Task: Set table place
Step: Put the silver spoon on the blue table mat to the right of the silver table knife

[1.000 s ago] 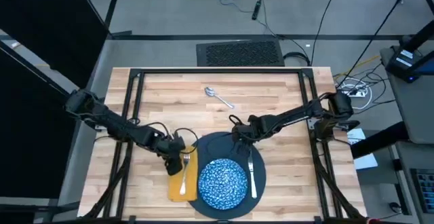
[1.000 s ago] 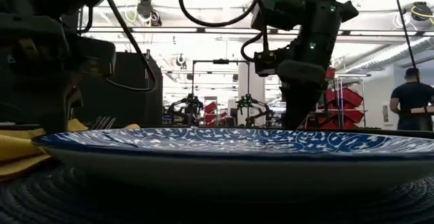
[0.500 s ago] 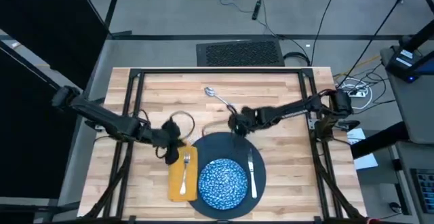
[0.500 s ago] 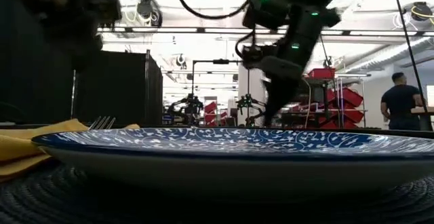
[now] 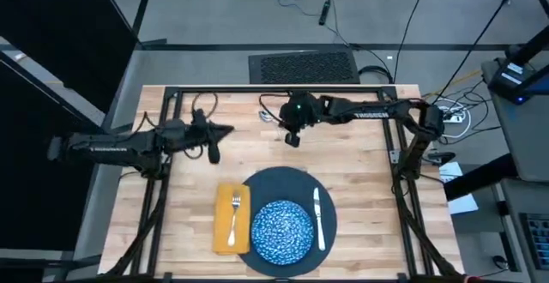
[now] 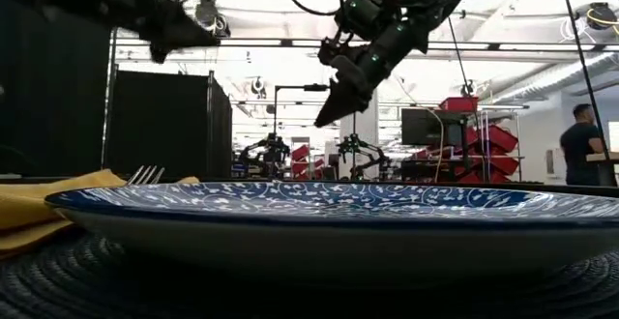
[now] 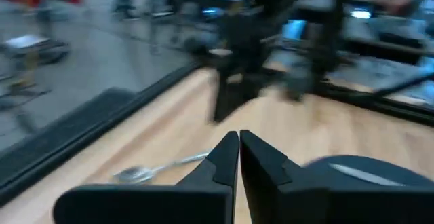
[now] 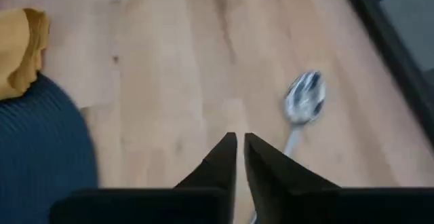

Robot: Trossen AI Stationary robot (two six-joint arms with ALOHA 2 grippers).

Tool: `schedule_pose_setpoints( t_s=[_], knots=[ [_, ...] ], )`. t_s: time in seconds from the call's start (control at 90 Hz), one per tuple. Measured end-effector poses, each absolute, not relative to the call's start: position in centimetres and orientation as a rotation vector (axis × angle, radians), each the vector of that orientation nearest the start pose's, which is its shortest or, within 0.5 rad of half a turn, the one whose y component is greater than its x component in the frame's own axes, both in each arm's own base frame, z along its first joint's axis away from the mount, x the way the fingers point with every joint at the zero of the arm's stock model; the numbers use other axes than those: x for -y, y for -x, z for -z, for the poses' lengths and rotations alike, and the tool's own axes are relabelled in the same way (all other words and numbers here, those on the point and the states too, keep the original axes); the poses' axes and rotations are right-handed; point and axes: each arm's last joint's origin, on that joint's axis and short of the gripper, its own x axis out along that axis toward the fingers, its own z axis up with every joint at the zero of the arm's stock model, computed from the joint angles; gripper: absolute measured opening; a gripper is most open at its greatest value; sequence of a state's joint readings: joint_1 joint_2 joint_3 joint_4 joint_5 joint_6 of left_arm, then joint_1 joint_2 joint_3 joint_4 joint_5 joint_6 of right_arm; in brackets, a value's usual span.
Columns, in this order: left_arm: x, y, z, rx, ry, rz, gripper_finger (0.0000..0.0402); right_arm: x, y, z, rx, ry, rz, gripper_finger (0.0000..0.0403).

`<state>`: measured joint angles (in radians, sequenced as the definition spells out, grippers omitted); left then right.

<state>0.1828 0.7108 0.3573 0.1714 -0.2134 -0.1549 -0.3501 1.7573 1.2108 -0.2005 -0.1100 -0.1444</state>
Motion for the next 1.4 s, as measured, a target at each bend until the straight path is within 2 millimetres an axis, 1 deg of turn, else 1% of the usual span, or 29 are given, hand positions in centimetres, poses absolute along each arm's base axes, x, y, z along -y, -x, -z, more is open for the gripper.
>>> schedule_pose_setpoints(
  t_s=[0.122, 0.211, 0.289, 0.356, 0.422, 0.5, 0.644, 0.767, 0.833, 0.911, 1.044, 1.267, 1.4],
  knots=[
    [-4.9, -15.6, -21.4, -0.136, 0.199, -0.521, 0.0000, 14.0, -36.0, -23.1, -0.716, -0.075, 0.221, 0.0090],
    [-5.8, -15.9, -21.1, -0.104, 0.195, -0.628, 0.0000, 16.1, -36.2, -23.8, -0.721, -0.161, 0.290, 0.0133],
    [-6.3, -16.1, -20.9, -0.104, 0.192, -0.686, 0.0000, 18.2, -36.5, -23.2, -0.816, -0.220, 0.332, 0.0169],
    [-6.5, -16.3, -20.6, -0.115, 0.190, -0.697, 0.0000, 19.8, -37.1, -22.0, -0.909, -0.260, 0.355, 0.0195],
    [-6.7, -16.6, -20.7, -0.119, 0.187, -0.704, 0.0000, 20.7, -38.0, -21.0, -1.001, -0.286, 0.353, 0.0215],
    [-6.8, -16.6, -20.7, -0.119, 0.182, -0.710, 0.0000, 21.2, -39.2, -20.5, -1.075, -0.290, 0.336, 0.0230],
    [-6.9, -16.5, -20.7, -0.127, 0.157, -0.703, 0.0000, 21.3, -41.4, -19.1, -1.139, -0.290, 0.312, 0.0236],
    [-7.0, -16.5, -20.8, -0.130, 0.135, -0.701, 0.0000, 20.9, -42.9, -18.8, -1.143, -0.247, 0.300, 0.0229],
    [-7.0, -16.5, -20.8, -0.134, 0.121, -0.701, 0.0000, 20.7, -43.4, -18.5, -1.145, -0.240, 0.290, 0.0224],
    [-7.0, -16.5, -20.8, -0.136, 0.119, -0.700, 0.0000, 20.5, -43.5, -18.0, -1.158, -0.232, 0.291, 0.0219],
    [-7.0, -16.5, -20.8, -0.136, 0.118, -0.699, 0.0000, 20.7, -43.5, -18.1, -1.166, -0.207, 0.329, 0.0215],
    [-7.0, -16.5, -20.9, -0.128, 0.110, -0.698, 0.0000, 20.6, -43.5, -18.1, -1.166, -0.192, 0.315, 0.0215],
    [-7.2, -16.4, -21.1, -0.104, 0.105, -0.752, 0.0000, 20.7, -43.7, -18.2, -1.139, -0.218, 0.337, 0.0215]
  ],
)
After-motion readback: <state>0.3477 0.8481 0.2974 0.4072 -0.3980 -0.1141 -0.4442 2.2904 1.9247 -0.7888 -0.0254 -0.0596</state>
